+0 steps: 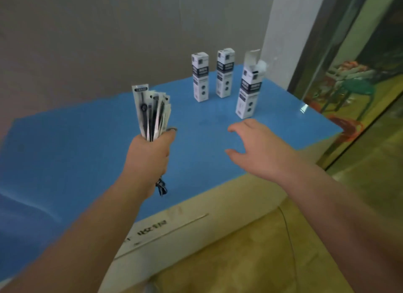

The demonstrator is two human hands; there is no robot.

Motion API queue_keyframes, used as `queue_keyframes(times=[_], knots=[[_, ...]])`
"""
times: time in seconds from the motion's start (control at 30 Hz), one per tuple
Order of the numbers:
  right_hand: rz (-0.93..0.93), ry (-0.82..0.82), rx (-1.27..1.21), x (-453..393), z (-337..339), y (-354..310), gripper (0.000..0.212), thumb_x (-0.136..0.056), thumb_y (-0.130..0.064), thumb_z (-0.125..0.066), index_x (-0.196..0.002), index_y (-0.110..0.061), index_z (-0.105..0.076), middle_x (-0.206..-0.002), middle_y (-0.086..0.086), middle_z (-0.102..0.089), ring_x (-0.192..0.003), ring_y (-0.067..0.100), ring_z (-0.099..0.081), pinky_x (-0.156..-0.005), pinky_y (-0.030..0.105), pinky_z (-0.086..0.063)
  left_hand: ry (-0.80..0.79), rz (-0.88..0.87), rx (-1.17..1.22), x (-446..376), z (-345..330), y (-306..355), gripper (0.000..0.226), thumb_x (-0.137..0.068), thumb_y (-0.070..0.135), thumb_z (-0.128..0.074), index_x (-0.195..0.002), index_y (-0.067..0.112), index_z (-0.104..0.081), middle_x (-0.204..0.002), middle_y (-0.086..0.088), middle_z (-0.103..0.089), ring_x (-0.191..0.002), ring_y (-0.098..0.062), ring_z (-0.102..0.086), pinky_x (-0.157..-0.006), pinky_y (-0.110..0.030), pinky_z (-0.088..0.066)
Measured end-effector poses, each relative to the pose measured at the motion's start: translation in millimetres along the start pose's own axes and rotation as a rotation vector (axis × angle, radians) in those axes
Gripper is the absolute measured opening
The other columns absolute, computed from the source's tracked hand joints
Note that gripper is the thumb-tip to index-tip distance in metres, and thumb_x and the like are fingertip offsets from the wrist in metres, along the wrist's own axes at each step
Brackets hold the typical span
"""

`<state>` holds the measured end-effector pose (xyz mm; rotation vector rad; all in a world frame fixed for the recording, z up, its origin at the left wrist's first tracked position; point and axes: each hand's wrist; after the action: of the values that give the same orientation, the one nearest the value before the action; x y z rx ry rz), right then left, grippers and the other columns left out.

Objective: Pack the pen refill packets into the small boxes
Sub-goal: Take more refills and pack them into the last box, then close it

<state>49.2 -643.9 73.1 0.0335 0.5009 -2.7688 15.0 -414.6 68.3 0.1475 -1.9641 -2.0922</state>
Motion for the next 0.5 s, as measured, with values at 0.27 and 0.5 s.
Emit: queue_keyframes(times=[0.27, 0.5], knots=[[-0.062, -0.009, -0.005, 8.8, 30.2, 88.6, 0.053, -0.095, -0.046, -0.058, -0.144, -0.029, -0.044, -0.142, -0.006, -0.043, -0.130, 0.018, -0.045, -0.100, 0.037, -0.046, 0.029, 0.024, -0.010, -1.0, -92.3, 1.7, 0.039, -0.095, 0.019, -0.059, -0.071, 0.021, -0.028, -0.053, 0.003, -0.024, -0.043, -0.015, -0.016, -0.045, -0.026, -0.020], [-0.060, 0.011, 0.031, -36.5, 46.8, 140.1, 0.055, -0.095, -0.045, -0.058, -0.145, -0.028, -0.043, -0.142, -0.005, -0.044, -0.132, 0.017, -0.044, -0.104, 0.035, -0.043, -0.007, 0.058, -0.003, -57.1, -146.4, 13.2, 0.039, -0.095, 0.019, -0.058, -0.071, 0.022, -0.027, -0.056, 0.001, -0.022, -0.046, -0.016, -0.015, -0.049, -0.032, -0.016]])
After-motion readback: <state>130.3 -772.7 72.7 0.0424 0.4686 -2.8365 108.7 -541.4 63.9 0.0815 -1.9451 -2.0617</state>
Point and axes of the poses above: each hand's wrist, its own x-axis away from the middle knuckle, its own z-axis out of the back of the hand, y = z × x
